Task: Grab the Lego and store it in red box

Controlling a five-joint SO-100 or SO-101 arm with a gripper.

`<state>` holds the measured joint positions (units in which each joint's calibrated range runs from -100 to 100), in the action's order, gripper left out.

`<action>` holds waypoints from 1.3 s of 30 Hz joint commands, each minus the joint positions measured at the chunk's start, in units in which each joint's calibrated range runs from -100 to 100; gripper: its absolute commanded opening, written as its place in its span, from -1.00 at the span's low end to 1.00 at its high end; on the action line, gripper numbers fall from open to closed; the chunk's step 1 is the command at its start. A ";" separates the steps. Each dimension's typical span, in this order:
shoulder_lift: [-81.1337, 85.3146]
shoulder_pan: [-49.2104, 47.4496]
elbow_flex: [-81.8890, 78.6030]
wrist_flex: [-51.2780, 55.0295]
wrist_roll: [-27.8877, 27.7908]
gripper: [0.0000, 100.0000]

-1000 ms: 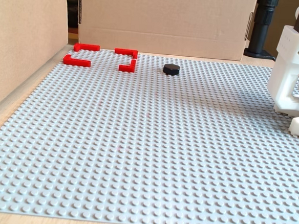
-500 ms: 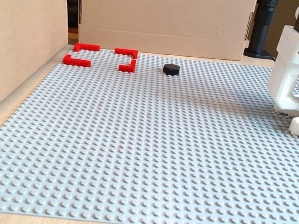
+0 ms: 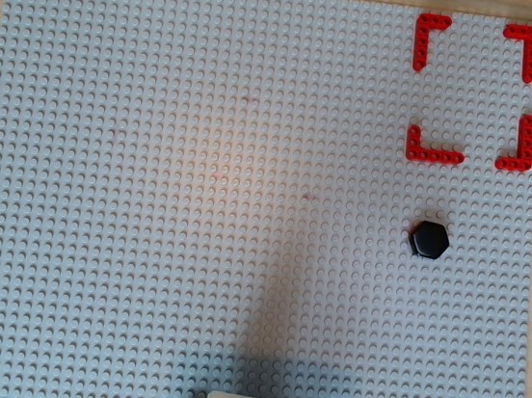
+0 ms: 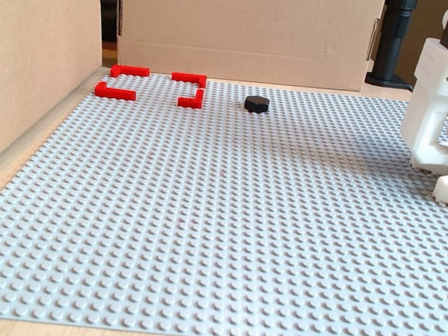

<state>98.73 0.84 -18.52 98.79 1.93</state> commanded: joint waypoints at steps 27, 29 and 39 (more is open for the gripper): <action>0.51 -0.35 -1.39 0.16 0.26 -0.94; 0.42 -0.28 -2.30 0.16 0.26 -0.93; -11.02 -0.35 -2.85 -5.37 0.21 -0.94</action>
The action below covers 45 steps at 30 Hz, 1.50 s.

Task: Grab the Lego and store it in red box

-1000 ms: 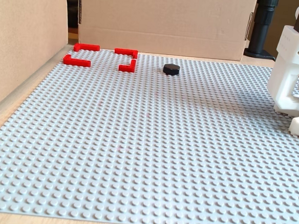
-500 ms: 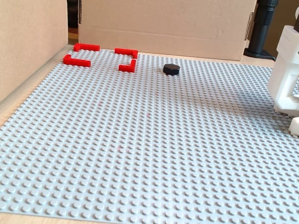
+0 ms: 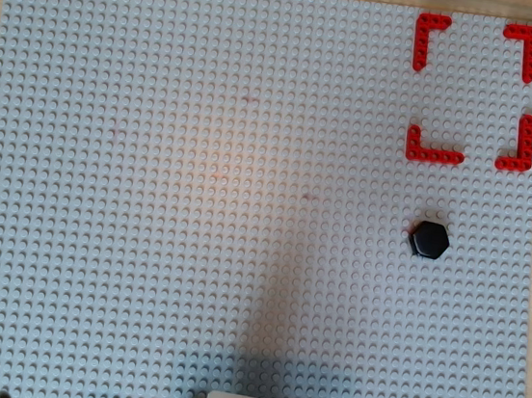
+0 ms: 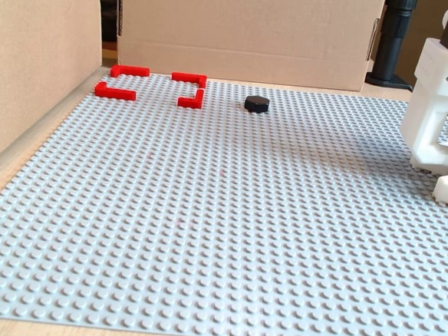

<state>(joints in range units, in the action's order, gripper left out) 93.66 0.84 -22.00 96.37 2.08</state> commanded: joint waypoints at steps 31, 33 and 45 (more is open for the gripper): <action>-53.15 16.84 8.09 -14.36 -7.55 -0.93; -55.86 18.93 6.64 -16.90 -7.96 -0.93; -65.78 24.73 -4.54 -30.32 -8.02 -0.93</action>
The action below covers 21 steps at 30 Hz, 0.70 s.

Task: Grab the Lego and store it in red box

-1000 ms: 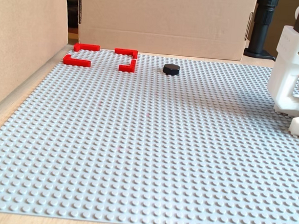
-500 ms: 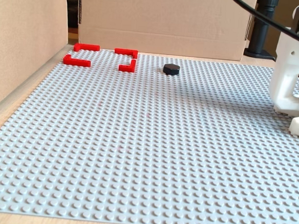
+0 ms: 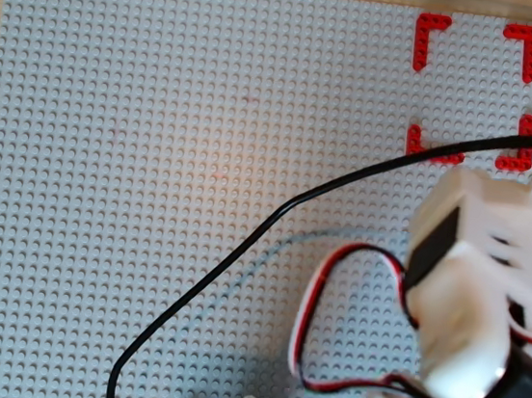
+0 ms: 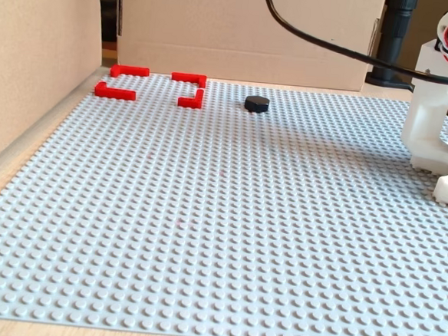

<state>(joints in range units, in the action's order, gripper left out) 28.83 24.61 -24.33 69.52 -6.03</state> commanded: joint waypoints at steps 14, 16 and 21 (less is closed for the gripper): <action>-1.88 0.88 -20.22 -16.27 -0.33 -0.71; -1.96 0.51 -22.94 -18.46 -0.33 -0.71; -1.96 0.51 -30.22 -26.97 -0.33 -0.71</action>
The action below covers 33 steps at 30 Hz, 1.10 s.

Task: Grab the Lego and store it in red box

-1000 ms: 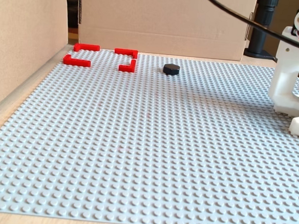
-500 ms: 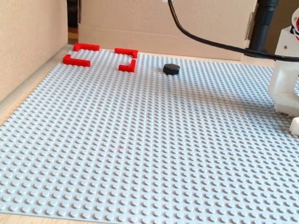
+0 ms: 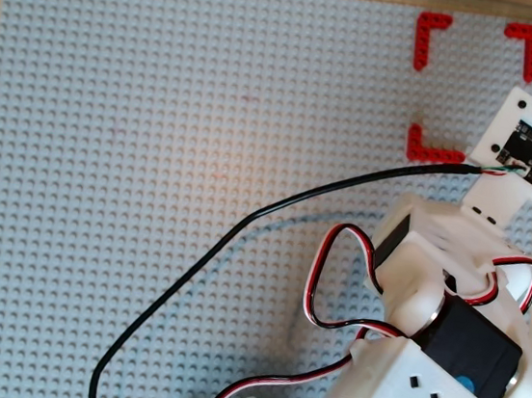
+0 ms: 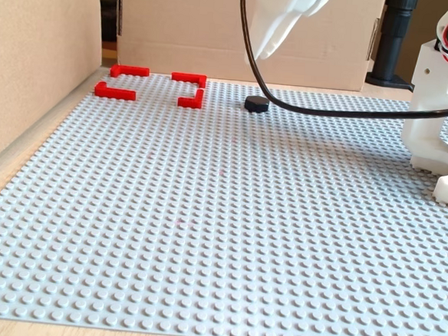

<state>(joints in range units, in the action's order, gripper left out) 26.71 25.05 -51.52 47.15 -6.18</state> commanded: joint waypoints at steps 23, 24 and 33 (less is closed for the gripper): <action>0.24 2.61 -8.21 -6.45 -0.28 -0.57; 0.24 2.61 -8.39 -6.97 -0.28 -0.57; -0.02 0.75 -9.21 -9.43 0.24 -0.57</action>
<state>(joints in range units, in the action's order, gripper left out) 26.63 27.44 -60.29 39.72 -6.13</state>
